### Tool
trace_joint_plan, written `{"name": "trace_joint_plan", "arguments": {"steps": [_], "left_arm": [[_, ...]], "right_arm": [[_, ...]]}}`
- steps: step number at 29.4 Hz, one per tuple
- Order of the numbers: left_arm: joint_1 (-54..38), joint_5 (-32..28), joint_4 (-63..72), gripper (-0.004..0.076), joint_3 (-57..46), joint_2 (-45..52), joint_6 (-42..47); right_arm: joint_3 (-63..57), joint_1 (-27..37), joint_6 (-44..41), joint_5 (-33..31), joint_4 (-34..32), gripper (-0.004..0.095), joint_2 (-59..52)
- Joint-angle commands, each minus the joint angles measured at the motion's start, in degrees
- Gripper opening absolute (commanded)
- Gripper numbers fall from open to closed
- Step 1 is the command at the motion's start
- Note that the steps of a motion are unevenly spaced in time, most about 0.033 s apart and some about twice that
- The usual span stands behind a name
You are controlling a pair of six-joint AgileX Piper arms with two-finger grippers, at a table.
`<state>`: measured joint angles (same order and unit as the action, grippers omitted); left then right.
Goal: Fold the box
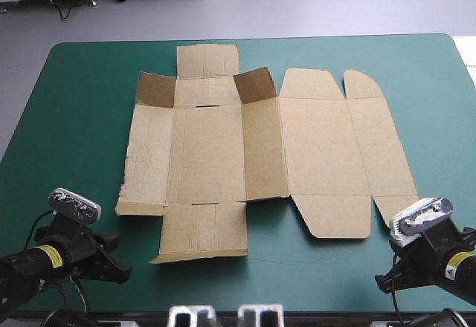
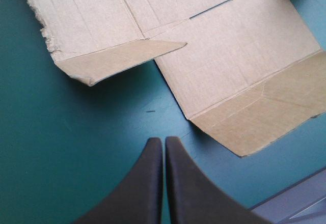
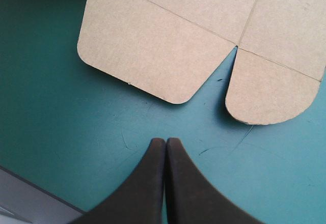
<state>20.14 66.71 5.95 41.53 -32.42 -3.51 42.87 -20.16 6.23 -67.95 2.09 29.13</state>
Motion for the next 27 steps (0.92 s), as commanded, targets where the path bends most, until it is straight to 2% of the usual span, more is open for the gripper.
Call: {"name": "trace_joint_plan", "arguments": {"steps": [1, 27], "left_arm": [[0.36, -2.40, 1.38, 0.0006, 1.45, -0.40, 0.53], [0.36, -4.13, -1.18, 0.0006, 1.45, -0.40, -0.16]], "right_arm": [[1.26, -0.16, 0.32, 2.76, -0.50, -0.0024, 0.84], [1.26, -0.16, 0.21, 3.21, -0.50, -0.0024, 0.84]]}}
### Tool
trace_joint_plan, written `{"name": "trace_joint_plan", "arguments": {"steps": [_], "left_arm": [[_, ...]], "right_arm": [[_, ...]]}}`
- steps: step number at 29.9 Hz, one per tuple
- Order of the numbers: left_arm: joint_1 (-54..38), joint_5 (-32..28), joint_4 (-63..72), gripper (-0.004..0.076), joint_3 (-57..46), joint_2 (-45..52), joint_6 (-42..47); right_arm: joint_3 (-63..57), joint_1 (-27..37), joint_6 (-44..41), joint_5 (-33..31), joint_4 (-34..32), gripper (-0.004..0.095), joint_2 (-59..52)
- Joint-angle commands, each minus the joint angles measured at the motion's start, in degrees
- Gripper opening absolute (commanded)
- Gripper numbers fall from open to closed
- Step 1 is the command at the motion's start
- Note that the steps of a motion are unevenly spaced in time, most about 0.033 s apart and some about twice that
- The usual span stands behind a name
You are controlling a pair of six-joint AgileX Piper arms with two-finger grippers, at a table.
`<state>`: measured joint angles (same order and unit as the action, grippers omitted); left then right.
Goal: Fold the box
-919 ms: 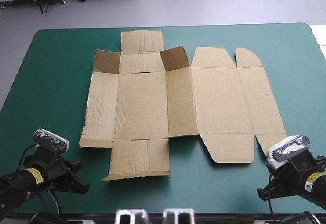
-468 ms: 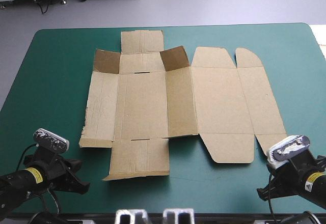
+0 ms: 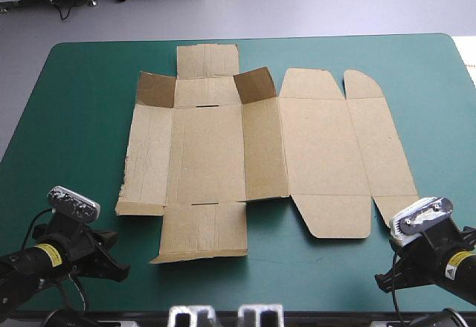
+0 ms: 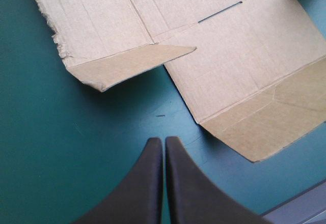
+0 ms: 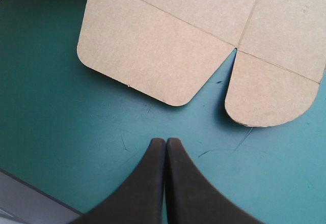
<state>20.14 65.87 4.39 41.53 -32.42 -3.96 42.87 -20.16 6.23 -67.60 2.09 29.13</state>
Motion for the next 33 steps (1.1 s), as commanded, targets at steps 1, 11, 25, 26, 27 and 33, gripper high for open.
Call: {"name": "trace_joint_plan", "arguments": {"steps": [1, 11, 25, 26, 27, 33], "left_arm": [[0.36, -3.39, 0.38, 0.0006, 1.45, -0.40, 0.29], [0.36, -2.43, 1.69, 0.0006, 1.45, -0.40, 0.11], [0.36, -5.57, -2.62, 0.0006, 2.42, -3.08, 4.76], [0.36, -5.30, -4.99, 0.0007, 3.23, -4.33, 6.31], [0.36, -5.14, -8.02, 0.0013, 4.16, -6.11, 7.39], [0.26, -8.06, -11.50, 0.0015, 10.88, -15.62, 5.92]], "right_arm": [[1.26, -0.16, 0.21, 2.85, -0.50, -0.0024, 0.84], [1.26, -0.16, 0.21, 2.73, -0.50, -0.0024, 0.84], [1.26, -0.16, 0.21, 2.51, 0.11, -0.0024, 0.84], [1.26, -0.16, 0.21, 2.51, 0.11, -0.0024, 0.84], [1.26, -0.16, 0.21, 2.51, 0.11, -0.0024, 0.84], [1.26, -0.16, 0.21, 2.51, 0.11, -0.0024, 0.84]]}}
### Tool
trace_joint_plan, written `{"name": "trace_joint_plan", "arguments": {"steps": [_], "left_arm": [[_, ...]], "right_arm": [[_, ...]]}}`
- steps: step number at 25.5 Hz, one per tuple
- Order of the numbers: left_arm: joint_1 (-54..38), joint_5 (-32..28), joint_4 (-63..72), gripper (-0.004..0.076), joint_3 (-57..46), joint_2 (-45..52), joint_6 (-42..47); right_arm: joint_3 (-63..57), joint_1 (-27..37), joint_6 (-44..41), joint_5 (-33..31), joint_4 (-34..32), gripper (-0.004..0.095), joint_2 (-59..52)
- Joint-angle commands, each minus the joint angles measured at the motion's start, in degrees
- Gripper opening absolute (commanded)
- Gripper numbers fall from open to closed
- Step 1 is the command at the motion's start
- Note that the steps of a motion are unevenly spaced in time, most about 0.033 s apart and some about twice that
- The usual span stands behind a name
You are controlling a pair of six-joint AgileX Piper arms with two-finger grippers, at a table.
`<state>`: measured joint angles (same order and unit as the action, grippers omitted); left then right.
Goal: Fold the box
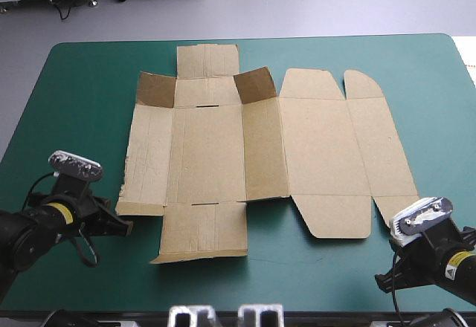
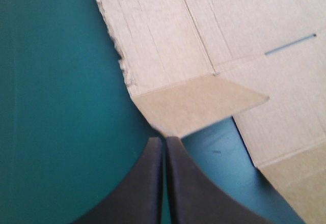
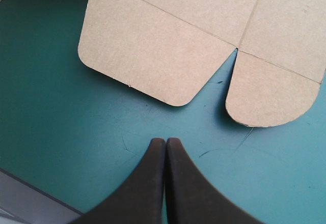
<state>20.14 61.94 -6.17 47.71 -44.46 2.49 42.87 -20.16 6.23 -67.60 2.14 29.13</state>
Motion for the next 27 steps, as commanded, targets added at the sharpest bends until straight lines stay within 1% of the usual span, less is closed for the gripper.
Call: {"name": "trace_joint_plan", "arguments": {"steps": [1, 3, 5, 8, 10, 13, 14, 15, 17, 18, 19, 23, 24, 25, 27], "left_arm": [[0.15, -4.13, -0.79, 0.0015, 6.16, -5.04, -1.08], [-0.99, -4.02, 0.52, 0.0015, 8.87, -7.36, -2.49], [-3.03, -3.93, 4.24, 0.0015, 11.97, -9.15, -6.27], [-8.60, -3.35, 13.97, 0.0015, 15.95, -12.01, -13.60], [-14.15, -2.20, 21.26, 0.0015, 17.86, -14.15, -19.14], [-23.73, 2.12, 31.74, 0.0015, 18.71, -17.72, -29.09], [-29.72, 6.26, 37.50, 0.0015, 18.71, -20.46, -34.65], [-32.90, 8.65, 40.21, 0.0015, 18.71, -22.08, -37.26], [-38.11, 11.90, 44.68, 0.0015, 18.71, -25.18, -41.11], [-40.49, 12.21, 46.21, 0.0015, 18.71, -26.51, -42.69], [-44.00, 12.23, 48.75, 0.0015, 18.71, -28.75, -43.61], [-47.52, 11.09, 50.91, 0.0017, 18.71, -33.67, -45.34], [-48.00, 10.81, 50.75, 0.0032, 18.71, -35.19, -44.83], [-48.31, 10.55, 50.61, 0.0082, 18.71, -37.48, -45.01], [-48.31, 10.81, 50.57, 0.0228, 18.71, -42.25, -45.01]], "right_arm": [[1.26, -0.16, 0.21, 2.51, 0.06, -0.0024, 0.84], [1.26, -0.16, 0.21, 2.51, 0.06, -0.0024, 0.84], [1.26, -0.16, 0.21, 2.51, 0.06, -0.0024, 0.84], [1.26, -0.16, 0.21, 2.51, 0.06, -0.0024, 0.84], [1.26, -0.16, 0.44, 2.51, 0.06, -0.0024, 0.84], [1.26, -0.16, 0.44, 2.51, 0.06, -0.0024, 0.84], [1.26, -0.16, 0.44, 2.59, 0.06, -0.0024, 0.84], [1.26, -0.16, 0.70, 2.59, 0.06, -0.0024, 0.84], [1.26, -0.16, 1.32, 2.59, 0.06, -0.0024, 0.84], [1.26, -0.16, 1.59, 2.59, 0.06, -0.0024, 0.84], [1.26, -0.16, 1.81, 2.59, 0.06, -0.0024, 0.84], [1.26, -0.16, 1.95, 2.64, 0.06, -0.0024, 0.84], [1.26, -0.16, 1.95, 2.73, 0.06, -0.0024, 0.84], [1.26, -0.16, 1.95, 2.87, 0.06, -0.0024, 0.84], [1.26, -0.16, 1.95, 2.87, 0.06, -0.0024, 0.84]]}}
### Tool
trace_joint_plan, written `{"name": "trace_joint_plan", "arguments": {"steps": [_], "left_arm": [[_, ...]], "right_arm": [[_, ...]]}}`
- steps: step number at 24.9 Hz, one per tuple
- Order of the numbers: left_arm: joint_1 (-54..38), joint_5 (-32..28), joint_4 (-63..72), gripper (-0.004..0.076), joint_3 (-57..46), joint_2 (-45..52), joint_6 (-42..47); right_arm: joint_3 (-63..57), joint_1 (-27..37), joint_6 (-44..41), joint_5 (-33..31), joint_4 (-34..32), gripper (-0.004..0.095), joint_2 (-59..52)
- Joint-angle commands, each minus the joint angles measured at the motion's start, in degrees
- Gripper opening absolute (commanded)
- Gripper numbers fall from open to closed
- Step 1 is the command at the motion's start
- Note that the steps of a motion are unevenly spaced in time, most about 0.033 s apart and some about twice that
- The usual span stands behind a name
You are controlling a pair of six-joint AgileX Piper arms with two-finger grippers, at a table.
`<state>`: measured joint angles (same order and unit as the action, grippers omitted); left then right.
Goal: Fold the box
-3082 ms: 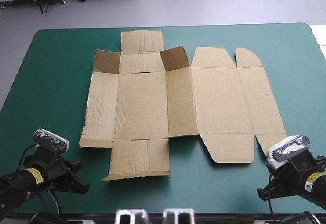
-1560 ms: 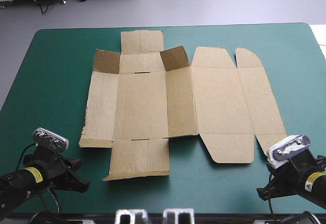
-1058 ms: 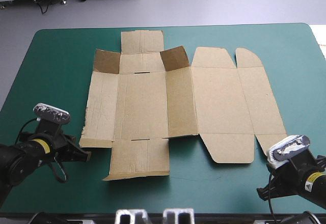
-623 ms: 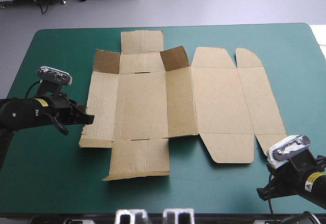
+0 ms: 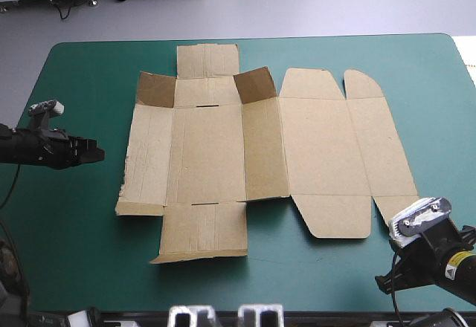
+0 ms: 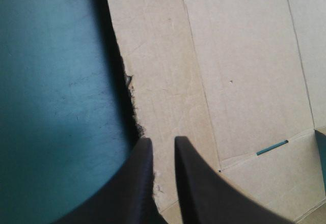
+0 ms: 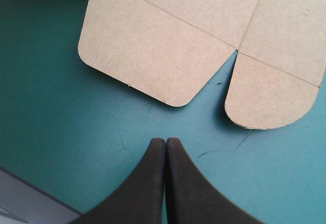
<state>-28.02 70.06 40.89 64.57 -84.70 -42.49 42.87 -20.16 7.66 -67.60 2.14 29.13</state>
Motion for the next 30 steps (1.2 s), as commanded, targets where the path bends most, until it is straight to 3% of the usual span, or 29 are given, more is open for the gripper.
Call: {"name": "trace_joint_plan", "arguments": {"steps": [1, 2, 4, 10, 30], "left_arm": [[-0.16, 3.62, 4.32, 0.0307, 1.85, -4.00, -0.15], [-0.16, 4.47, 6.31, 0.0393, 1.85, -6.91, -0.59], [-0.16, 4.47, 7.91, 0.0428, 1.85, -9.39, -2.26], [-0.16, 4.47, 7.76, 0.0428, 1.85, -12.79, -7.64], [9.88, 4.57, 11.67, 0.0428, 1.85, -20.48, -7.84]], "right_arm": [[1.26, -0.16, 0.52, 2.87, 0.06, -0.0024, 0.84], [1.26, -0.16, 0.52, 2.87, 0.06, -0.0024, 0.84], [1.26, -0.16, 0.52, 2.87, 0.06, -0.0024, 0.84], [1.26, -0.16, 0.52, 2.87, 0.06, -0.0024, 0.84], [1.26, -0.16, 0.41, 2.57, 0.52, -0.0024, 0.84]]}}
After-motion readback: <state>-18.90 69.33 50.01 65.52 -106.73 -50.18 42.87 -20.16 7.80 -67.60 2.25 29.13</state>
